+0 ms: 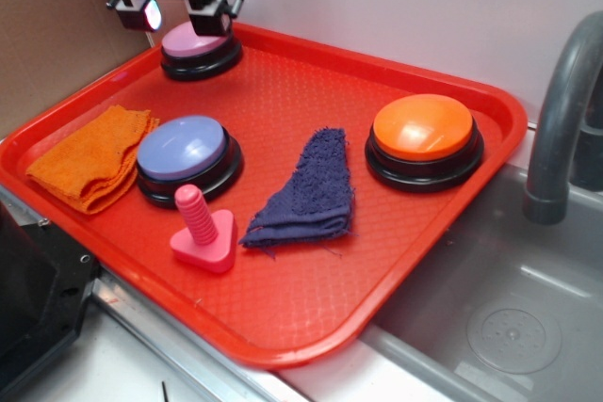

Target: Push the pink button.

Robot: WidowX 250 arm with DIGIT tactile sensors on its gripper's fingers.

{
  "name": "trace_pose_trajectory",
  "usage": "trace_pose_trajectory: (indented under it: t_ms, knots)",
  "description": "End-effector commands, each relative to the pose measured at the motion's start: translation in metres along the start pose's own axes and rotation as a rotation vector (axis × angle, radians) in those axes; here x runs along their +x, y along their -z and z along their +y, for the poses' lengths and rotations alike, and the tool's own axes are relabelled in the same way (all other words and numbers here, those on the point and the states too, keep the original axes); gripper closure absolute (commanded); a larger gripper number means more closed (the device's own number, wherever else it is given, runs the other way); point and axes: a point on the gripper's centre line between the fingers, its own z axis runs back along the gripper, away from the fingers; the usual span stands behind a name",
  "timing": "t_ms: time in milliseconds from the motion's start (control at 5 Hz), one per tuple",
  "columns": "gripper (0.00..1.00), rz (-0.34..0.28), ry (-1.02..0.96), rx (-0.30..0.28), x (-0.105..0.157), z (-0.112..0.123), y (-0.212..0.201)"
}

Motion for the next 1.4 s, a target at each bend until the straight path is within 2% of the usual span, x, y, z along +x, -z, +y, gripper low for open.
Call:
trace_pose_trajectory:
  t_ms: [0, 400, 800, 1000, 1200]
  knots:
    - [0.00, -0.059, -0.102, -0.015, 0.025, 0.011, 0.010]
    - [0.00, 0.009, -0.080, 0.023, 0.018, 0.011, 0.034]
    - [0.00, 0.047, -0.050, 0.027, 0.004, 0.009, 0.041]
    - [0.00, -0.003, -0.013, 0.007, 0.008, 0.006, 0.016]
    - [0.00, -0.047, 0.072, 0.061, 0.011, 0.001, -0.024]
